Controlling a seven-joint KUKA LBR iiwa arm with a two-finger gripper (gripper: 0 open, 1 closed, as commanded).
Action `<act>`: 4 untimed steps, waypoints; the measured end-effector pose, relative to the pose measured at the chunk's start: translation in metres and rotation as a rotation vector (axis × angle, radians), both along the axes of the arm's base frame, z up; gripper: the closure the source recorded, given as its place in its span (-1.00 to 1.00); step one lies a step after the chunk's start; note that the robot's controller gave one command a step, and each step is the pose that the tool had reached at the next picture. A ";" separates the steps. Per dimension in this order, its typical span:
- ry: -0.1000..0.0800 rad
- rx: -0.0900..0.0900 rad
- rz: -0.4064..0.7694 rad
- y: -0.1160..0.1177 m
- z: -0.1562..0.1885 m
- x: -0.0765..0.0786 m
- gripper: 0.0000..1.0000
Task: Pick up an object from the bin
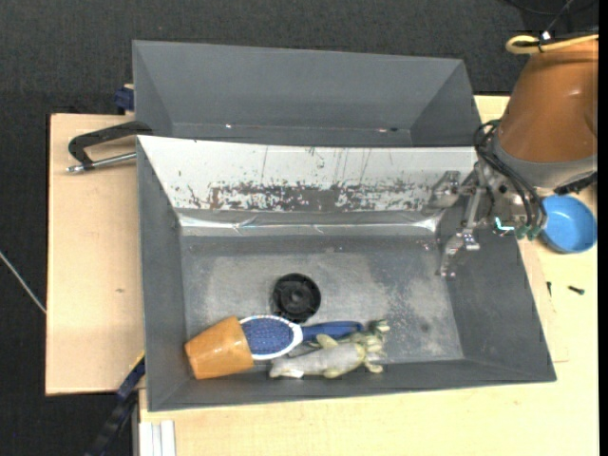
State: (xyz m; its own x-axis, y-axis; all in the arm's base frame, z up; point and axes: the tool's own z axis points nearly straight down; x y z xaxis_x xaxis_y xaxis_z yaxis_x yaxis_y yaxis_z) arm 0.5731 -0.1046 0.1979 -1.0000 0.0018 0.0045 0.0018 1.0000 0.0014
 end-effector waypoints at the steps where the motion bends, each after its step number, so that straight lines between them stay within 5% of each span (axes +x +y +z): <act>1: -0.012 -0.001 -0.070 0.053 -0.127 -0.056 -1.00; 2: -0.013 -0.001 -0.068 0.052 -0.124 -0.055 1.00; 3: -0.020 -0.003 -0.032 0.026 0.058 -0.030 1.00; 4: -0.010 -0.002 -0.031 0.027 0.053 -0.031 -1.00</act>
Offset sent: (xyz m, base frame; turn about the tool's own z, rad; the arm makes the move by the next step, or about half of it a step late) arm -0.0581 0.0519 -0.1279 0.0686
